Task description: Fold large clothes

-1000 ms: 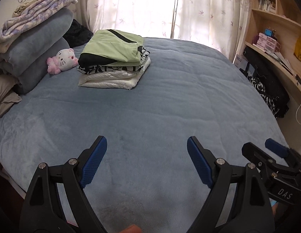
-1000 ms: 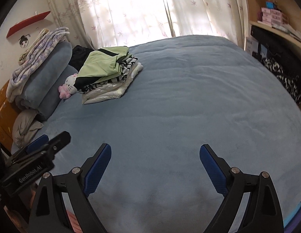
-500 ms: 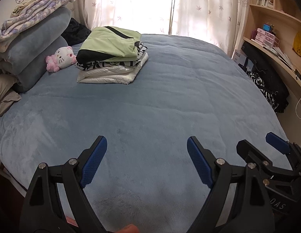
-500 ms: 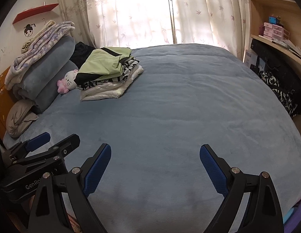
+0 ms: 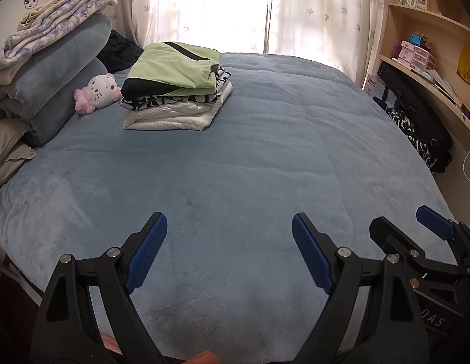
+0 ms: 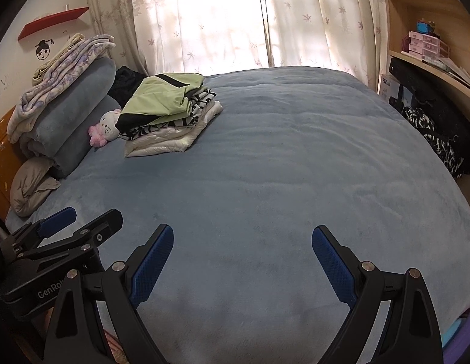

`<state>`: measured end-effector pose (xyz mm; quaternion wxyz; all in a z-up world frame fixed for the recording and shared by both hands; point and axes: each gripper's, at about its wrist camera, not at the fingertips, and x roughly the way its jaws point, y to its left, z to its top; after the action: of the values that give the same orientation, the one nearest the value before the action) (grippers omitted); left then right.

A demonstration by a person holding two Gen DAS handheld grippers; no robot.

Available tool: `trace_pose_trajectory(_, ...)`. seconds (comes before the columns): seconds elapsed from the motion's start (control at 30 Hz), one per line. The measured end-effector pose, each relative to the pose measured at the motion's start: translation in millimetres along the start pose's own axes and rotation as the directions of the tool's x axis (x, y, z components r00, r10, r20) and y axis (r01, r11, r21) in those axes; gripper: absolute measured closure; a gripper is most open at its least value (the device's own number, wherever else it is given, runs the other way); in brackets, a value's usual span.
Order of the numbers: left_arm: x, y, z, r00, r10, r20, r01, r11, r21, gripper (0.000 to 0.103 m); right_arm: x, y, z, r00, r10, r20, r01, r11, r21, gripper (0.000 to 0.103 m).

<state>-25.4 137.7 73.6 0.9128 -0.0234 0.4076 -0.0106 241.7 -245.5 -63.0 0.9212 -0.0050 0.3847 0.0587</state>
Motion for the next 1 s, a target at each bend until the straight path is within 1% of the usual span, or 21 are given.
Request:
trace_pose_trajectory(0.3, -3.9, 2.6, -2.7, 1.0, 0.002, -0.002, -0.002, 1.0, 0.003, 0.02, -1.5, -4.4, 1.1, 1.0, -0.002, 0.003, 0.002, 1.0, -0.006, 0.009)
trace_pose_trajectory(1.0, 5.5, 7.7, -4.8, 1.0, 0.006, -0.015, -0.006, 1.0, 0.003, 0.02, -1.0, -0.1, -0.4, 1.0, -0.009, -0.007, 0.009, 1.0, -0.008, 0.009)
